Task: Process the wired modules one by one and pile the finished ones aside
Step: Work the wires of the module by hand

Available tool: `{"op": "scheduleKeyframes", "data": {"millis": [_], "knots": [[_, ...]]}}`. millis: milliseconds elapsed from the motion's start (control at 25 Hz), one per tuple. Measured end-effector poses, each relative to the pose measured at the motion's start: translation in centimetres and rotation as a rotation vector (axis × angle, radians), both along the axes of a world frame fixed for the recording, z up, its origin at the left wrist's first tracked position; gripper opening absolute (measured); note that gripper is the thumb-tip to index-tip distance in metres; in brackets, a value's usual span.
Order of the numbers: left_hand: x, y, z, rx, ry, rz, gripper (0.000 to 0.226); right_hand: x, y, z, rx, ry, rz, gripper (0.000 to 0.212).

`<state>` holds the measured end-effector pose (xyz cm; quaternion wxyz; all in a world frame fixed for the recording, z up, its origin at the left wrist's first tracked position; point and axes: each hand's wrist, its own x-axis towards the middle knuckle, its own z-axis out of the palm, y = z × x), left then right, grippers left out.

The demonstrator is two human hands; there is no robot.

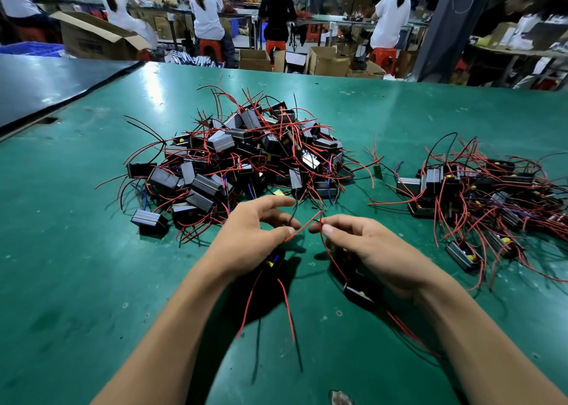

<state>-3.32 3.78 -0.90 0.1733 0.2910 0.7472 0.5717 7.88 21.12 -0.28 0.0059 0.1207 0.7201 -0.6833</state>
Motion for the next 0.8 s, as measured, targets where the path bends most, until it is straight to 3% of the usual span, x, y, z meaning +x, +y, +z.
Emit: {"op": "scheduleKeyframes", "data": {"millis": [160,360,480,800], "knots": [[0.0,0.4,-0.2,0.111,-0.161,-0.073,0.048,-0.4,0.1,-0.6,0.079,0.011,-0.085,0.018],[0.6,1.0,-0.1,0.15,-0.289,-0.133,0.021,-0.5,0.0,-0.9,0.046,0.078,-0.156,0.013],[0.7,1.1,-0.1,0.142,-0.342,-0.148,0.016,-0.5,-0.1,-0.9,0.046,0.092,-0.158,0.016],[0.8,1.4,-0.4,0.183,-0.271,-0.102,0.012,-0.5,-0.4,-1.3,0.072,0.114,-0.148,0.012]]}}
